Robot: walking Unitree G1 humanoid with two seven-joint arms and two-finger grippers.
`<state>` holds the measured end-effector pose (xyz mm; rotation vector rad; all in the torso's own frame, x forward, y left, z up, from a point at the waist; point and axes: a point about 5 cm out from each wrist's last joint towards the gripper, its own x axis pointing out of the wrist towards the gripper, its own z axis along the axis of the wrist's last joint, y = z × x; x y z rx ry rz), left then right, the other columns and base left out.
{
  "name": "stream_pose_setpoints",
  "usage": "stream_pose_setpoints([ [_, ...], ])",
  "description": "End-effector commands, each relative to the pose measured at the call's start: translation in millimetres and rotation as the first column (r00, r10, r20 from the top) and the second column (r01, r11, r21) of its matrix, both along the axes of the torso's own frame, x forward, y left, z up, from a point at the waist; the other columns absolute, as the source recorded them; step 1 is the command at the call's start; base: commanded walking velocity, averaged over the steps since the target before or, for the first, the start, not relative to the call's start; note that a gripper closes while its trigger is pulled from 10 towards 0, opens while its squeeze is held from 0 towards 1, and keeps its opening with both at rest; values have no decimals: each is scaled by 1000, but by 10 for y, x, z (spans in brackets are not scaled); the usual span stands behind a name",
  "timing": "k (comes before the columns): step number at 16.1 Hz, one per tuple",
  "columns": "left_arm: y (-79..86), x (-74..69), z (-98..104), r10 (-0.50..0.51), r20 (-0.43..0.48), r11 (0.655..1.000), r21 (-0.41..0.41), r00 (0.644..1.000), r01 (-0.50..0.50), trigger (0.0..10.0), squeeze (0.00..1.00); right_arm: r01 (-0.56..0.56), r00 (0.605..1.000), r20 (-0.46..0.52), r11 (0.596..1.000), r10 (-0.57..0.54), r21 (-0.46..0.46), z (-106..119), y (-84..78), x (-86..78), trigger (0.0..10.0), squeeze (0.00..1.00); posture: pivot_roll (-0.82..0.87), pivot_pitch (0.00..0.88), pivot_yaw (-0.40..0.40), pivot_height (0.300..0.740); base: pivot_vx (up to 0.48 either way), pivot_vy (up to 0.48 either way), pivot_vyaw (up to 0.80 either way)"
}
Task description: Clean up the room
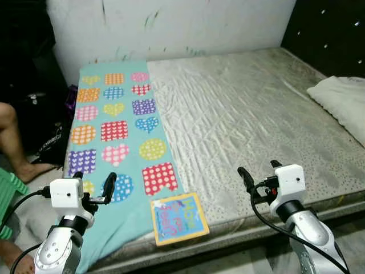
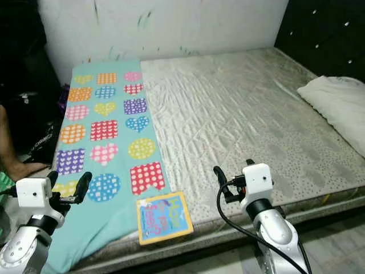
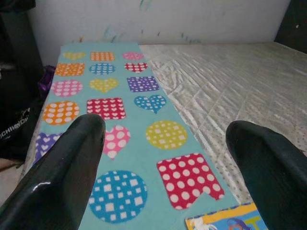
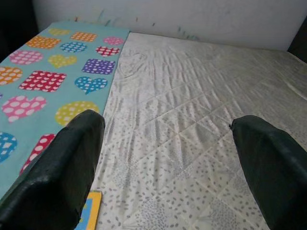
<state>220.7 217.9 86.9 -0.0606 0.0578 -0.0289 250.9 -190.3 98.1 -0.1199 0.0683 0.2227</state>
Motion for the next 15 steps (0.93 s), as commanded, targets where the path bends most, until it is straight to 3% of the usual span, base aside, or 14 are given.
stream_pose_setpoints([
  [1,38,-6,-20,21,-12,1000,4,1000,-21,10000,0,-16,1000,5,1000,16,1,31,18,6,10000,0,-152,33,4,640,0,0,0],
  [11,40,12,-45,43,-40,999,-10,998,-44,10000,0,-66,998,17,998,66,1,50,69,27,10000,0,-159,43,1,620,0,0,0],
  [15,37,10,-53,44,-45,999,-14,998,-45,10000,0,-82,997,18,997,81,2,52,85,35,10000,0,-158,44,0,570,0,0,0],
])
